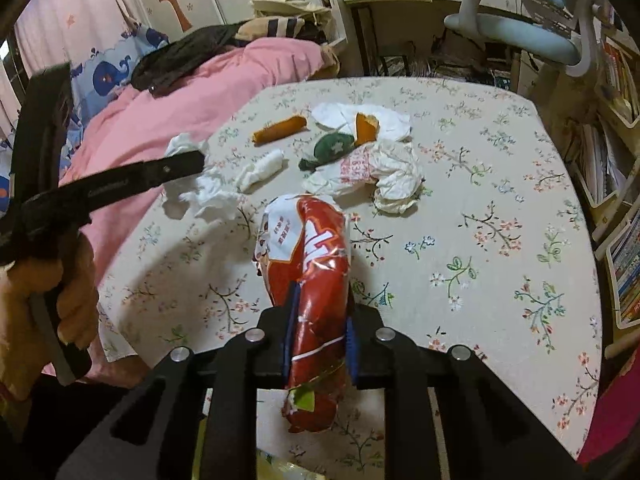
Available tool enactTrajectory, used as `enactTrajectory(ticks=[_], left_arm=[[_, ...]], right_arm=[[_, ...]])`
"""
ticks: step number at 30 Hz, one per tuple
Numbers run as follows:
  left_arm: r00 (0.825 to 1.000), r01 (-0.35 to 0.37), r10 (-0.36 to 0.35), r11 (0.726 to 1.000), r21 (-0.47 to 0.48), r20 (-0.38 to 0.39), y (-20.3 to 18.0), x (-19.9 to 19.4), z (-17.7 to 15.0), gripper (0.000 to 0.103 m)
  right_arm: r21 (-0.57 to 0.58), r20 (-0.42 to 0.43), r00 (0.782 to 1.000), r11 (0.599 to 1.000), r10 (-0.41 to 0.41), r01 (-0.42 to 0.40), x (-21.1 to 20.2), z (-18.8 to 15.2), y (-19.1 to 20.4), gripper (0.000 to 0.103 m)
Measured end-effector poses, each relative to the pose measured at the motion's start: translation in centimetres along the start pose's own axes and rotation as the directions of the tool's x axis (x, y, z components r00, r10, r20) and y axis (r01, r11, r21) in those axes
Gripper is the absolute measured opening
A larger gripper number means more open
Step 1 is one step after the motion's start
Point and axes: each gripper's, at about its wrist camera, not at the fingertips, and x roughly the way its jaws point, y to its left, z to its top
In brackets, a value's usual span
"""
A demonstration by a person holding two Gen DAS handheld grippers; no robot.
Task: Collect trash
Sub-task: 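Grasp the crumpled white tissue with the left tool while the right tool lifts the wrapper, then carry the wrapper and tissue with both tools down over the bin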
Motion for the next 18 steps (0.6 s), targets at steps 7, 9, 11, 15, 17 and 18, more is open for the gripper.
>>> enactTrajectory(ticks=[7, 9, 11, 15, 17, 18], left_arm=[[1.000, -0.005, 0.007, 0.998, -0.061, 0.028, 1.5, -3.1, -1.0, 0.011], [0.999, -0.018, 0.021, 0.998, -0.066, 0.044, 1.4, -4.4, -1.6, 0.011], [0.997, -0.030, 0.034, 0.998, -0.057, 0.067, 0.8, -5.7, -2.3, 0.011], [0.992, -0.059, 0.061, 0.998, -0.022, 0.107, -0.8, -8.3, -4.1, 0.011], [0.990, -0.071, 0.071, 0.997, -0.007, 0.118, -1.5, -9.4, -5.1, 0.011], [0.989, -0.080, 0.079, 0.997, 0.003, 0.125, -1.8, -9.9, -5.7, 0.011]], right_arm=[[0.039, 0.057, 0.998, 0.999, 0.033, -0.035, -2.2, -0.6, -0.2, 0.020], [0.057, 0.069, 0.996, 0.997, 0.048, -0.052, -2.6, -0.8, -0.2, 0.020], [0.066, 0.084, 0.994, 0.995, 0.066, -0.071, -3.0, -1.1, -0.1, 0.020], [0.068, 0.119, 0.988, 0.992, 0.095, -0.103, -4.3, -1.7, 0.7, 0.020], [0.071, 0.133, 0.985, 0.990, 0.108, -0.118, -4.9, -2.3, 1.0, 0.020], [0.069, 0.138, 0.984, 0.990, 0.113, -0.124, -5.1, -2.6, 1.2, 0.020]])
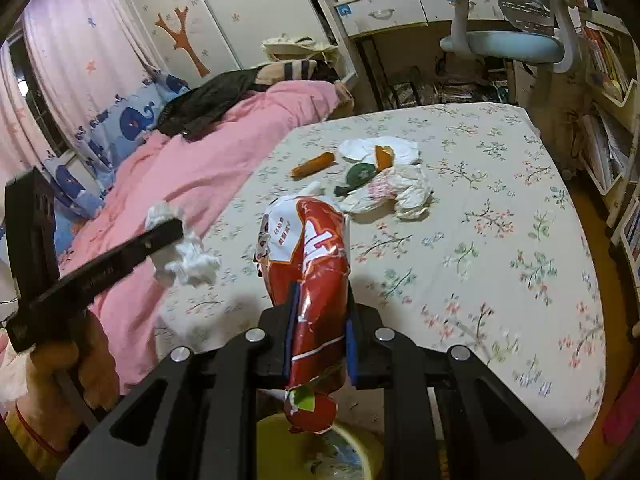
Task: Collect trash
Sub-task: 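Carry the wrapper and tissue with both tools down over the bin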
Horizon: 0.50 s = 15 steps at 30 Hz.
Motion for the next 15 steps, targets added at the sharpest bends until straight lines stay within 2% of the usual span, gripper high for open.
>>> enactTrajectory(ticks=[9, 15], left_arm=[[0.999, -0.041, 0.041, 0.999, 0.019, 0.015, -1.1, -4.5, -4.7, 0.011], [0.999, -0.038, 0.038, 0.999, 0.010, 0.008, -1.2, -6.5, -7.0, 0.011]], right_arm=[[-0.031, 0.015, 0.999, 0.999, 0.035, -0.035, -1.8, -3.2, 2.5, 0.020], [-0.032, -0.022, 0.998, 0.998, 0.050, -0.051, -2.0, -5.4, 3.3, 0.020]])
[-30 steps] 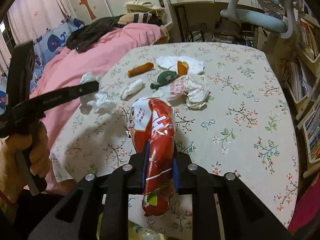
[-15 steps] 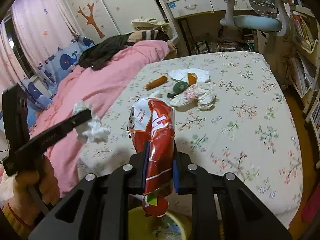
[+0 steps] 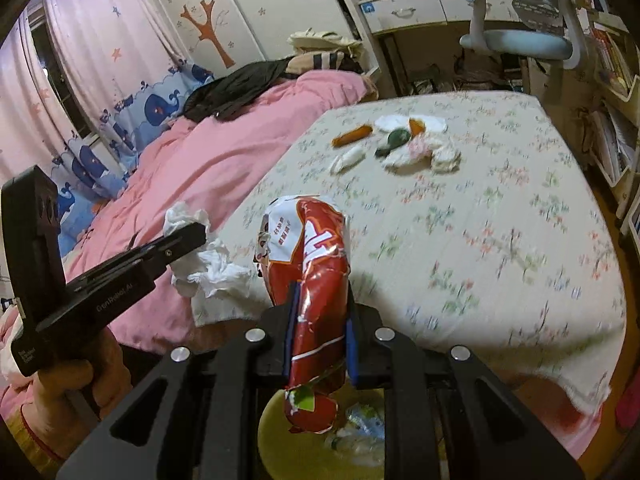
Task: Collect trash
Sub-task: 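Carry the wrapper and tissue with both tools down over the bin, then open the right tool to drop the red wrapper while the left tool holds the tissue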
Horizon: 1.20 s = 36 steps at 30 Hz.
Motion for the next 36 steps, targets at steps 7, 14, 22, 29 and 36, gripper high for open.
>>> enactTrajectory(ticks=[7, 14, 22, 29, 36], left_arm=[[1.000, 0.000, 0.000, 1.000, 0.000, -0.005, -0.2, -1.4, -1.8, 0.011], [1.000, 0.005, -0.005, 1.000, -0.003, -0.009, -0.2, -2.4, -2.8, 0.011], [1.000, 0.010, -0.010, 1.000, 0.002, -0.017, -0.6, -3.1, -3.6, 0.011], [0.999, 0.012, -0.012, 1.000, 0.008, -0.035, -1.1, -3.6, -4.5, 0.011], [0.998, 0.011, -0.009, 1.000, 0.021, -0.070, -1.6, -3.5, -5.3, 0.011]], right_arm=[[-0.005, -0.110, 0.994, 1.000, -0.002, 0.002, 0.8, -3.5, 1.3, 0.020], [-0.007, -0.203, 0.979, 1.000, -0.008, 0.006, 1.5, -6.3, 2.3, 0.020], [0.003, -0.285, 0.958, 1.000, -0.017, 0.019, 2.2, -8.2, 2.6, 0.031], [0.033, -0.253, 0.967, 0.998, -0.041, 0.051, 1.2, -8.0, 1.8, 0.049], [0.060, -0.171, 0.982, 0.994, -0.080, 0.091, -0.2, -7.1, 1.1, 0.056]])
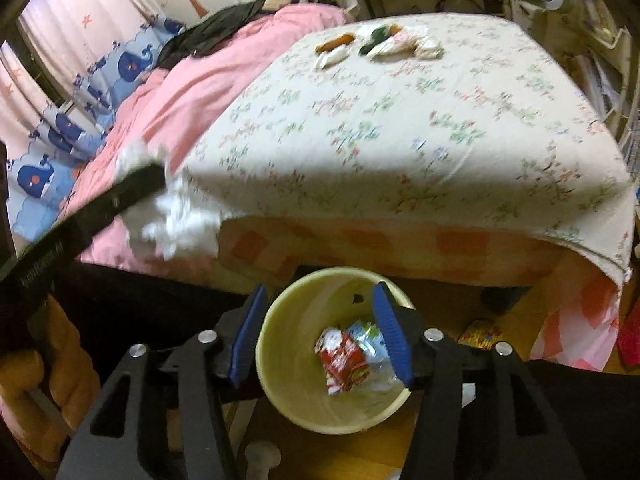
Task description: Collect trash
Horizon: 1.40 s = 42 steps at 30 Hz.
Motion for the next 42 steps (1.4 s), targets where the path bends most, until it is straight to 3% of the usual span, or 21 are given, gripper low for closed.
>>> enactTrajectory(ticks=[8, 22, 28, 33, 42], left_arm=[[0.996, 0.001, 0.002, 1.000, 0.031, -0.087, -1.4, 0.8, -2.0, 0.011], [0.983, 0.019, -0.005, 0.997, 0.078, -0.183, -2.7, 1.5, -4.3, 0.012], [0.980, -0.004, 0.021, 0.996, 0.091, -0.198, -2.9, 1.7, -4.7, 0.038], [0.986, -0.048, 0.059, 0.996, 0.074, -0.154, -2.6, 1.2, -4.4, 0.063], [0.990, -0.084, 0.090, 0.995, 0.060, -0.107, -2.2, 0.6, -3.9, 0.076]], right_arm=[[0.060, 0.120, 0.992, 0.998, -0.037, 0.030, -2.0, 0.7, -1.3, 0.064], [0.072, 0.162, 0.986, 0.997, -0.049, 0.038, -2.8, 0.8, -1.5, 0.065], [0.069, 0.186, 0.981, 0.996, -0.063, 0.051, -3.2, 0.8, -1.5, 0.070], [0.068, 0.195, 0.978, 0.996, -0.073, 0.060, -3.3, 0.9, -1.6, 0.071], [0.057, 0.203, 0.975, 0.996, -0.085, 0.075, -3.3, 0.9, -1.4, 0.073]])
